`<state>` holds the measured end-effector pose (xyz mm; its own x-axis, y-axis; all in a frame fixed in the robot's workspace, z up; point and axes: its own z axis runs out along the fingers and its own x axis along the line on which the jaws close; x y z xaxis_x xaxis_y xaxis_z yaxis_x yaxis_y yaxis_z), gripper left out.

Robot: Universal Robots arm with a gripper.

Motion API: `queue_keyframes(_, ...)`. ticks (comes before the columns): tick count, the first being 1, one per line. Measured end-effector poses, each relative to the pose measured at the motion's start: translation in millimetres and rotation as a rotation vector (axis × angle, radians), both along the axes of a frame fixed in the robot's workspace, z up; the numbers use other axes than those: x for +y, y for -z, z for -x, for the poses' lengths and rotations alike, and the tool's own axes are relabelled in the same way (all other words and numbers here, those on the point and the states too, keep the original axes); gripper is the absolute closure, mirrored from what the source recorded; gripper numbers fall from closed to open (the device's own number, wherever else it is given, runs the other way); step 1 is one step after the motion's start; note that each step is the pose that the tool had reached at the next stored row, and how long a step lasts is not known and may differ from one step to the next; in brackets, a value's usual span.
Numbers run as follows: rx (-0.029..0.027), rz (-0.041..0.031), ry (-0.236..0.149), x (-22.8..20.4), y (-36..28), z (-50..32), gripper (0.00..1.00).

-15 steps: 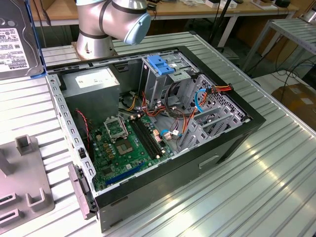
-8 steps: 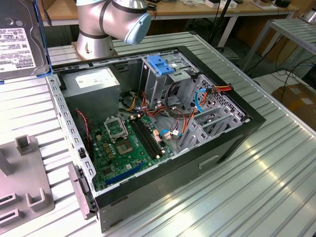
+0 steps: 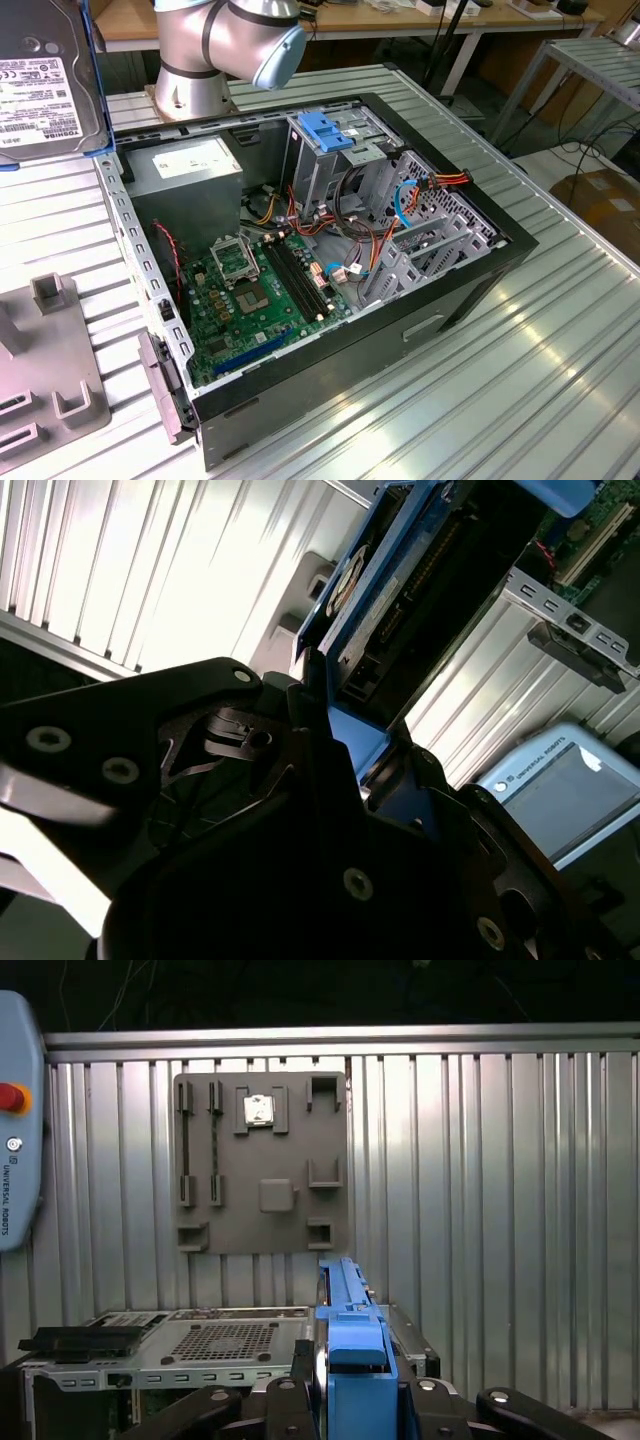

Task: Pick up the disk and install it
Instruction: 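Pick up the disk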

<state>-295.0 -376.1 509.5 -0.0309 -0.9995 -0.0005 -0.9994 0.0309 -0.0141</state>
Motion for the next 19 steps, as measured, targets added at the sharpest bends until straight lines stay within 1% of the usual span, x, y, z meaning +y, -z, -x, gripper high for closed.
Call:
queue_keyframes(4,0.0,0.0,0.0,-1.6,0.2,-4.5,0.63)
queue_keyframes(9,0.0,0.0,0.0,-3.3,0.4,-7.6,0.63)
queue_keyframes(13,0.0,0.0,0.0,-5.6,0.6,-11.1,0.63)
queue_keyframes(19,0.0,0.0,0.0,-7.3,0.9,-14.8,0.63)
